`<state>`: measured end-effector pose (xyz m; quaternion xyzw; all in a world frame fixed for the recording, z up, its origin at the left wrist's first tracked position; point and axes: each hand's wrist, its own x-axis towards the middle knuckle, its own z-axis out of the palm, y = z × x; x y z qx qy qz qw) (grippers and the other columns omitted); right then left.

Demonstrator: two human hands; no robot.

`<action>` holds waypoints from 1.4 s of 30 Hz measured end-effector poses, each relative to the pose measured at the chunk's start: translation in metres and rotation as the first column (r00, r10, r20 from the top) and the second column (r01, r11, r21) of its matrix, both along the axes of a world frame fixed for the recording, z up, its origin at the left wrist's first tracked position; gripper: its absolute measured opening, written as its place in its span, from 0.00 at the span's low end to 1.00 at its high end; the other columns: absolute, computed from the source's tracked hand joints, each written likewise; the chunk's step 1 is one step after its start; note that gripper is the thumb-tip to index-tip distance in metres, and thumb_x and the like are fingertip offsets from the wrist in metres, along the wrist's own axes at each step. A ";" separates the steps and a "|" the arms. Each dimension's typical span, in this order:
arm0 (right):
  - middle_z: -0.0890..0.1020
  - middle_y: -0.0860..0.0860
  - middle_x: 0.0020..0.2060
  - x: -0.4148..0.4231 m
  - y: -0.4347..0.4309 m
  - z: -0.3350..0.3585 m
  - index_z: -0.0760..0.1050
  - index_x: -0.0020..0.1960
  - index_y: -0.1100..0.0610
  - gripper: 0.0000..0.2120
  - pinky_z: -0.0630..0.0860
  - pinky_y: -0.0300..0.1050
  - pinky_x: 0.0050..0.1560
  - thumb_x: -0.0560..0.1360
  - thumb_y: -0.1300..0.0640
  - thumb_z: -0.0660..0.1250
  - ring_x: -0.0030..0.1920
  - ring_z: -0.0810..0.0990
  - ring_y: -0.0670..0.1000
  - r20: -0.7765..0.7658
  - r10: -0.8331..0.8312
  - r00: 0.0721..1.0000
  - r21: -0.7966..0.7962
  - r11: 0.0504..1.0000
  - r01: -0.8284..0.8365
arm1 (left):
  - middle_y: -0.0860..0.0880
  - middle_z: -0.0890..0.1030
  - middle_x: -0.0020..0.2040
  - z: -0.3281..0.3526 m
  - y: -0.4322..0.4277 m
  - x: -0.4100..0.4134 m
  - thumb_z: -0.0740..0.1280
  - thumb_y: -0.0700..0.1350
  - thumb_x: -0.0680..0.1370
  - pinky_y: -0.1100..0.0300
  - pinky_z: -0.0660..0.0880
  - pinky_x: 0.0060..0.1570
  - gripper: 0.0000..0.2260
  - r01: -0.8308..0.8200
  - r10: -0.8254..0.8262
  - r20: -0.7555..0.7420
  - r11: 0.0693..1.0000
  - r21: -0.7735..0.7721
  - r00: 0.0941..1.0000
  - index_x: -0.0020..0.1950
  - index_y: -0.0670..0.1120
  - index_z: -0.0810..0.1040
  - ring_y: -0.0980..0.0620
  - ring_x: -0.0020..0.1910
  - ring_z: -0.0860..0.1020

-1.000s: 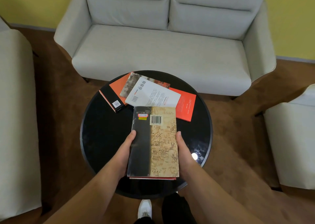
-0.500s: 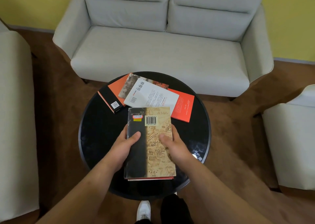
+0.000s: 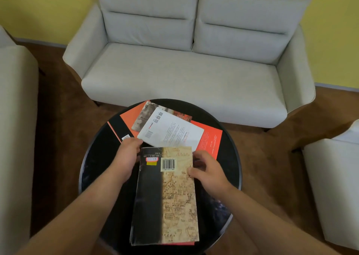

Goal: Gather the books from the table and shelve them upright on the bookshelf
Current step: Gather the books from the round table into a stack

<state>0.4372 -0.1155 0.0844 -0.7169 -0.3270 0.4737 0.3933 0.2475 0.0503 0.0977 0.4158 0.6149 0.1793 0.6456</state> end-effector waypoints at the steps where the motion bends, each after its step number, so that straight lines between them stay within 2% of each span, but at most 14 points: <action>1: 0.82 0.45 0.57 0.009 0.015 0.001 0.77 0.62 0.50 0.11 0.80 0.47 0.59 0.79 0.55 0.68 0.59 0.81 0.48 0.061 -0.012 0.998 0.007 1.000 0.011 | 0.49 0.79 0.48 -0.002 0.016 0.010 0.62 0.45 0.82 0.52 0.73 0.52 0.09 0.024 -0.024 -0.043 1.000 0.018 0.999 0.58 0.42 0.76 0.51 0.47 0.77; 3: 0.79 0.42 0.60 0.030 0.046 -0.001 0.76 0.66 0.53 0.14 0.78 0.45 0.61 0.82 0.51 0.64 0.61 0.78 0.46 0.217 -0.051 0.975 -0.009 0.999 0.054 | 0.50 0.79 0.52 -0.011 0.041 0.022 0.62 0.47 0.82 0.49 0.72 0.61 0.08 0.108 -0.103 -0.123 0.994 0.033 0.987 0.58 0.44 0.72 0.50 0.53 0.76; 5: 0.74 0.40 0.59 0.057 0.073 -0.015 0.75 0.67 0.50 0.15 0.76 0.46 0.61 0.81 0.49 0.63 0.61 0.75 0.46 0.371 -0.007 0.929 -0.109 0.993 0.052 | 0.46 0.80 0.56 -0.023 0.056 0.026 0.63 0.46 0.81 0.49 0.72 0.61 0.10 0.211 -0.202 -0.204 0.977 0.023 0.958 0.60 0.42 0.74 0.47 0.57 0.76; 8: 0.81 0.45 0.54 0.094 0.096 -0.046 0.76 0.50 0.40 0.06 0.81 0.51 0.52 0.78 0.45 0.60 0.54 0.82 0.51 0.521 0.289 0.803 -0.330 0.936 -0.122 | 0.47 0.80 0.52 -0.036 0.065 0.025 0.66 0.40 0.79 0.53 0.72 0.56 0.11 0.247 -0.233 -0.259 0.969 0.021 0.937 0.60 0.43 0.73 0.46 0.55 0.77; 10: 0.82 0.47 0.53 0.105 0.097 -0.057 0.76 0.54 0.40 0.06 0.80 0.50 0.51 0.78 0.45 0.63 0.52 0.83 0.52 0.472 0.415 0.778 -0.421 0.881 -0.215 | 0.46 0.79 0.58 -0.043 0.068 0.026 0.68 0.38 0.76 0.50 0.73 0.58 0.17 0.242 -0.236 -0.237 0.970 -0.001 0.942 0.64 0.43 0.70 0.46 0.58 0.76; 12: 0.80 0.48 0.61 0.110 0.094 -0.062 0.72 0.67 0.46 0.21 0.78 0.51 0.57 0.76 0.45 0.69 0.60 0.79 0.54 0.432 0.468 0.771 -0.475 0.845 -0.246 | 0.47 0.76 0.59 -0.042 0.068 0.029 0.67 0.36 0.78 0.45 0.71 0.63 0.18 0.160 -0.168 -0.171 0.985 -0.061 0.971 0.66 0.45 0.68 0.46 0.60 0.73; 14: 0.72 0.50 0.72 0.116 0.089 -0.070 0.64 0.75 0.47 0.37 0.71 0.60 0.69 0.70 0.38 0.71 0.72 0.70 0.58 0.538 0.512 0.669 -0.542 0.819 -0.190 | 0.46 0.77 0.58 -0.041 0.066 0.033 0.68 0.36 0.78 0.43 0.71 0.64 0.15 0.097 -0.108 -0.130 0.992 -0.085 0.986 0.63 0.45 0.70 0.45 0.59 0.74; 18: 0.55 0.54 0.81 0.134 0.097 -0.084 0.56 0.79 0.50 0.44 0.56 0.67 0.78 0.71 0.34 0.69 0.81 0.52 0.61 0.545 0.493 0.678 -0.569 0.812 -0.133 | 0.44 0.83 0.55 -0.042 0.061 0.037 0.67 0.40 0.79 0.47 0.78 0.56 0.12 0.053 -0.062 -0.047 0.986 -0.157 0.997 0.62 0.42 0.75 0.45 0.56 0.80; 22: 0.71 0.56 0.72 0.153 0.113 -0.080 0.61 0.75 0.53 0.42 0.73 0.60 0.69 0.70 0.37 0.74 0.71 0.72 0.59 0.488 0.518 0.702 -0.582 0.793 -0.181 | 0.44 0.85 0.54 -0.041 0.063 0.045 0.67 0.44 0.81 0.42 0.80 0.56 0.10 0.076 -0.072 0.038 0.987 -0.140 0.997 0.61 0.45 0.77 0.44 0.55 0.83; 26: 0.74 0.56 0.65 0.147 0.111 -0.074 0.66 0.70 0.54 0.35 0.76 0.58 0.63 0.71 0.38 0.73 0.65 0.75 0.58 0.573 0.566 0.593 -0.610 0.777 -0.153 | 0.46 0.86 0.55 -0.036 0.061 0.050 0.66 0.45 0.81 0.41 0.79 0.58 0.11 0.082 -0.074 0.086 0.992 -0.093 0.994 0.63 0.46 0.77 0.45 0.55 0.84; 32: 0.78 0.53 0.58 0.139 0.078 -0.087 0.70 0.61 0.49 0.33 0.78 0.59 0.61 0.64 0.36 0.77 0.59 0.79 0.56 0.457 0.443 0.771 -0.618 0.781 -0.083 | 0.48 0.86 0.54 -0.013 0.065 0.044 0.63 0.45 0.83 0.49 0.80 0.50 0.11 0.059 -0.061 0.115 0.998 0.020 0.992 0.64 0.49 0.77 0.48 0.54 0.83; 35: 0.82 0.52 0.53 0.138 0.057 -0.088 0.74 0.54 0.49 0.25 0.79 0.57 0.61 0.64 0.43 0.80 0.56 0.81 0.54 0.354 0.287 0.890 -0.580 0.814 -0.032 | 0.48 0.85 0.55 0.004 0.067 0.040 0.62 0.45 0.83 0.48 0.81 0.52 0.10 0.033 -0.046 0.121 0.993 0.111 0.992 0.63 0.49 0.78 0.47 0.55 0.83; 38: 0.86 0.51 0.51 0.126 0.032 -0.066 0.78 0.55 0.53 0.19 0.81 0.52 0.55 0.67 0.55 0.80 0.50 0.85 0.52 0.133 0.121 0.984 -0.537 0.843 -0.031 | 0.46 0.84 0.56 0.024 0.063 0.037 0.63 0.45 0.83 0.49 0.82 0.50 0.10 -0.063 0.041 0.104 0.974 0.218 0.994 0.64 0.45 0.75 0.46 0.55 0.83; 42: 0.85 0.52 0.51 0.099 -0.003 -0.036 0.73 0.58 0.49 0.10 0.84 0.50 0.46 0.78 0.56 0.70 0.50 0.85 0.53 -0.019 -0.005 1.000 -0.461 0.888 -0.005 | 0.48 0.83 0.54 0.065 0.051 0.025 0.63 0.44 0.83 0.49 0.81 0.54 0.04 -0.140 0.094 0.143 0.925 0.354 0.985 0.51 0.50 0.77 0.48 0.55 0.82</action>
